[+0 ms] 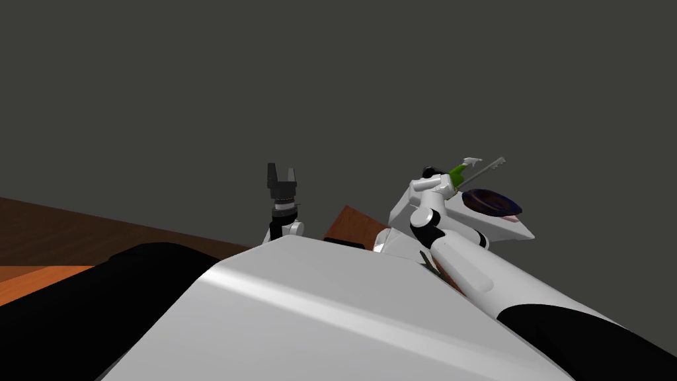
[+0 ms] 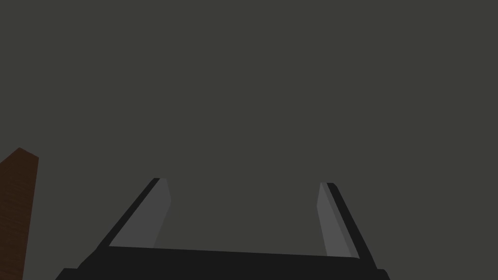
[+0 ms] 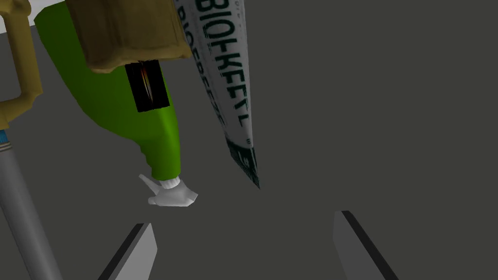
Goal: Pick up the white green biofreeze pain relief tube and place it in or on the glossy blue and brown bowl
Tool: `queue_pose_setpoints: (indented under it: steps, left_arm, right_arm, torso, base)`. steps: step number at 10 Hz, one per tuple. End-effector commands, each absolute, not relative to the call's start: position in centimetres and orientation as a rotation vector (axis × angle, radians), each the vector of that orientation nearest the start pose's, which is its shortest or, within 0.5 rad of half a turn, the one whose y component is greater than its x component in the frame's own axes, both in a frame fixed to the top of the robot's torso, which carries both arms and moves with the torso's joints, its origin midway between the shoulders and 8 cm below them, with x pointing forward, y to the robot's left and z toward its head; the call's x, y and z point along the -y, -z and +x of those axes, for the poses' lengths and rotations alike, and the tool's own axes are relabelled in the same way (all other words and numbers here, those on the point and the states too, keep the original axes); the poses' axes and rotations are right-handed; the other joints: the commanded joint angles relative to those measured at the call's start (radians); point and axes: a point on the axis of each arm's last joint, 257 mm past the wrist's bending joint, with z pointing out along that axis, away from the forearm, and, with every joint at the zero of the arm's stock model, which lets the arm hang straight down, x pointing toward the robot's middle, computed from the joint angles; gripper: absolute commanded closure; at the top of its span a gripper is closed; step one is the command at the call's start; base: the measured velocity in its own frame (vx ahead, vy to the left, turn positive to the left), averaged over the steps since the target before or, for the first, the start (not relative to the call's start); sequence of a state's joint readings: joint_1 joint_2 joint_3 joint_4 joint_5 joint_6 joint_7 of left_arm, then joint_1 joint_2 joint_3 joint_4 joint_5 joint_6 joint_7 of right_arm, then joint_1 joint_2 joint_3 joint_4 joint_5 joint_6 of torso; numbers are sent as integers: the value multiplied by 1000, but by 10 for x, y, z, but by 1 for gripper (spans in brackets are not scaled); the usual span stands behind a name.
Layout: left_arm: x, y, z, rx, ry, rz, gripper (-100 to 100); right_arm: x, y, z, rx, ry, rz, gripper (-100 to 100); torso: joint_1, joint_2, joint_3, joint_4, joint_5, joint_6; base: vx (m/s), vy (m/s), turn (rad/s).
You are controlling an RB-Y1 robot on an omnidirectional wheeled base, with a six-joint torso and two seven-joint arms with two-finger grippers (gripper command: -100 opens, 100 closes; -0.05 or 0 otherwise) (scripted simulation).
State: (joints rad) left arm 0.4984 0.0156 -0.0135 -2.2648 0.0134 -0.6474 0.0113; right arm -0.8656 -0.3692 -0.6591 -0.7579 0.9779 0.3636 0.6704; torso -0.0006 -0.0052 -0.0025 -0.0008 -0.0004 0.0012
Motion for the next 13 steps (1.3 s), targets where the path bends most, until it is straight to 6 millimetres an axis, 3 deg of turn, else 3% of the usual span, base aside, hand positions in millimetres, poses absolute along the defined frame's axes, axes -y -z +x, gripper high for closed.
queue_pose_setpoints:
  steps: [1,8,9,10,11,13]
  left_arm:
    - [-271,-44,321,-520,1365,-552,0]
    - [-271,-44,321,-520,1365,-552,0]
    - [-271,-44,321,-520,1365,-552,0]
    - [-271,-44,321,-520,1365,-552,0]
    - [-271,-44,321,-520,1365,-552,0]
    - [-271,-44,321,-520,1365,-552,0]
  right_arm:
    - [578,126,643,-1665,518,687,-100]
    - [593,170,615,-1800,643,734,-100]
    - [593,166,617,-1786,629,731,-100]
    - [593,166,616,-1790,633,732,0]
    - [592,167,617,-1788,637,743,-100]
    - [591,167,617,-1785,643,754,-100]
  torso:
    - [0,0,0,0,0,0]
    - [0,0,0,0,0,0]
    - [0,0,0,0,0,0]
    - [1,1,0,0,0,0]
    - [1,2,1,0,0,0]
    - [-3,4,2,1,-1,0]
  base:
    - [45,-21,48]
    - [39,-18,28]
    - [21,-6,6]
    - [0,0,0]
    - [-12,-45,82]
    - [-24,-81,76]
